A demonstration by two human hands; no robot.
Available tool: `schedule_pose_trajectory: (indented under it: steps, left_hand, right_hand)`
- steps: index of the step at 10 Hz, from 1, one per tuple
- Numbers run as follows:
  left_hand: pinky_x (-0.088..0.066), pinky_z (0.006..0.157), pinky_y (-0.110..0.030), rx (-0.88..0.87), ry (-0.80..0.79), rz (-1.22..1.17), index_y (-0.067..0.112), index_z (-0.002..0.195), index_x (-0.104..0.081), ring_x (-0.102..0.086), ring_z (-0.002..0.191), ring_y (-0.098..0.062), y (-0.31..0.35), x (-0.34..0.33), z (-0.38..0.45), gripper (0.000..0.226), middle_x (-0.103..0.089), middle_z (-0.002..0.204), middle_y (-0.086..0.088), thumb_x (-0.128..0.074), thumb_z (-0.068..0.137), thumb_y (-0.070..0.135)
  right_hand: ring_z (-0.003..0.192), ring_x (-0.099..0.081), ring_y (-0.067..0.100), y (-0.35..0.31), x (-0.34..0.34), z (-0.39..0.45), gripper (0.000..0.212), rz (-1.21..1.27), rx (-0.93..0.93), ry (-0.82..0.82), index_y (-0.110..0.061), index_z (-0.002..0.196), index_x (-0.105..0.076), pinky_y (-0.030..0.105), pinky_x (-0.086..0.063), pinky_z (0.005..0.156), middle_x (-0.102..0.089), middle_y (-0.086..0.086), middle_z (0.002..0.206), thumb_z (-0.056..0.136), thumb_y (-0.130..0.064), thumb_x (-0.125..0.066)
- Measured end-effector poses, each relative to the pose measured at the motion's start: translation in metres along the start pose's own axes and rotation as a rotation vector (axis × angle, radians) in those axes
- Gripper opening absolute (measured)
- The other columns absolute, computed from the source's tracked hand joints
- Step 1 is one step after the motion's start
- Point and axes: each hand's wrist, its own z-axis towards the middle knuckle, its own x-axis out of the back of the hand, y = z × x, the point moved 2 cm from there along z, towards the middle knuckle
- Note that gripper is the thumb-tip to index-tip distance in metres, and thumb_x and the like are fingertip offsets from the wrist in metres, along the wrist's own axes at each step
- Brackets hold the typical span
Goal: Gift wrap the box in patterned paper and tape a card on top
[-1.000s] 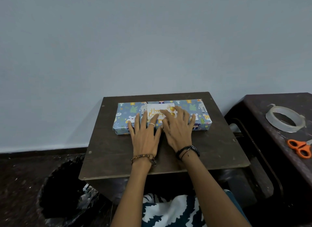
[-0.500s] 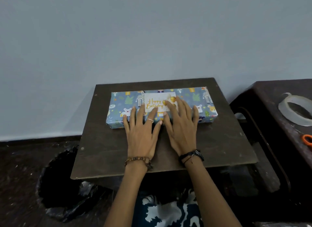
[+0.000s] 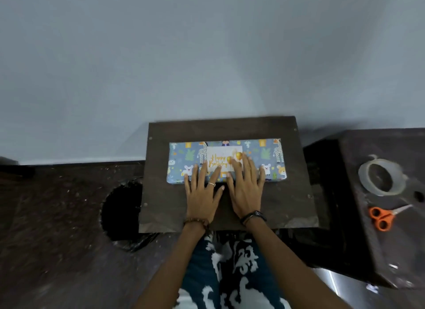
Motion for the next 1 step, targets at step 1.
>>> schedule_pose_trajectory:
  steps: [1]
  left_hand:
    - [-0.011,0.113,-0.052,0.001,-0.31,0.002,0.029,0.146,-0.004,-0.007,0.144,-0.03,-0.002,0.0318,-0.003,0.063,-0.013,0.155,-0.01,-0.035,0.095,0.048]
  right_hand:
    - [0.14,-0.028,0.026,-0.0004,0.0365,-0.0001,0.065,0.049,0.041,-0.282,-0.015,0.143,-0.035,0.05,-0.018,0.115,-0.033,0.011,0.15,0.098,-0.045,0.0]
